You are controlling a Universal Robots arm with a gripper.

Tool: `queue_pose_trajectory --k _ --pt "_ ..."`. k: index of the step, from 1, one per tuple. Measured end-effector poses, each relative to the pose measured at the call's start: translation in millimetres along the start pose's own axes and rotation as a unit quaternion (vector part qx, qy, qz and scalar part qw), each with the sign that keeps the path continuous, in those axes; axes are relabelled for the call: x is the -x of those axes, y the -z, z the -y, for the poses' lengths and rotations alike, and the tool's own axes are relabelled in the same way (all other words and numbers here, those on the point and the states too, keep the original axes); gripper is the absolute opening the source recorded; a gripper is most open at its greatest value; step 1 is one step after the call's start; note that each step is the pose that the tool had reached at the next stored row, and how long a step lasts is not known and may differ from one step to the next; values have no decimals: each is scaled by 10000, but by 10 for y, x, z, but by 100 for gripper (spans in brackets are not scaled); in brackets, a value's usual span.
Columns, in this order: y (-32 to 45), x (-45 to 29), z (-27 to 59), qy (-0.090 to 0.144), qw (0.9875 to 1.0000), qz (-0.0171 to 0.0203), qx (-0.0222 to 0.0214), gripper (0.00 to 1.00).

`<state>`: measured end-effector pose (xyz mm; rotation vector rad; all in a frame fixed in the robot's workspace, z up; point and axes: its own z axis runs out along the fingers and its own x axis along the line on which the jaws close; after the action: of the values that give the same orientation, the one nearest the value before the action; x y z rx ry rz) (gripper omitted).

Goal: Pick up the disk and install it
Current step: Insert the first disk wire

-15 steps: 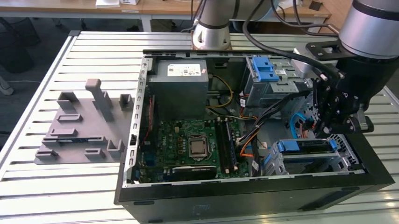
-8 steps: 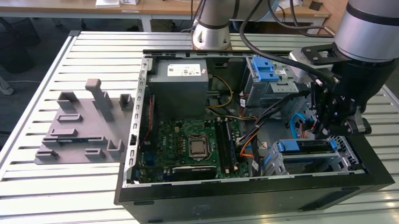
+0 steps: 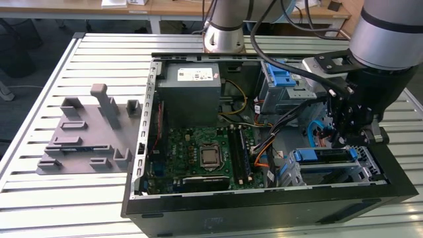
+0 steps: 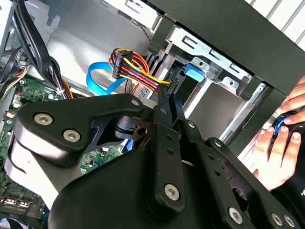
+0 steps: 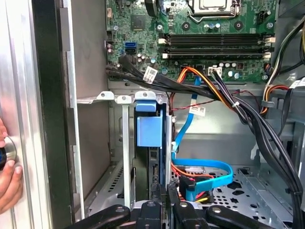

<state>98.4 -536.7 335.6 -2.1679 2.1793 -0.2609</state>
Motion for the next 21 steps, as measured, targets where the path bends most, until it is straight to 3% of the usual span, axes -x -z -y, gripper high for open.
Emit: queue_pose_trajectory --k 3,8,21 --pt "-9 -34 -17 -4 10000 39 -33 16" --pt "-24 -92 -35 -28 9998 173 -81 16" --pt "-54 -105 -59 38 9998 190 -101 16"
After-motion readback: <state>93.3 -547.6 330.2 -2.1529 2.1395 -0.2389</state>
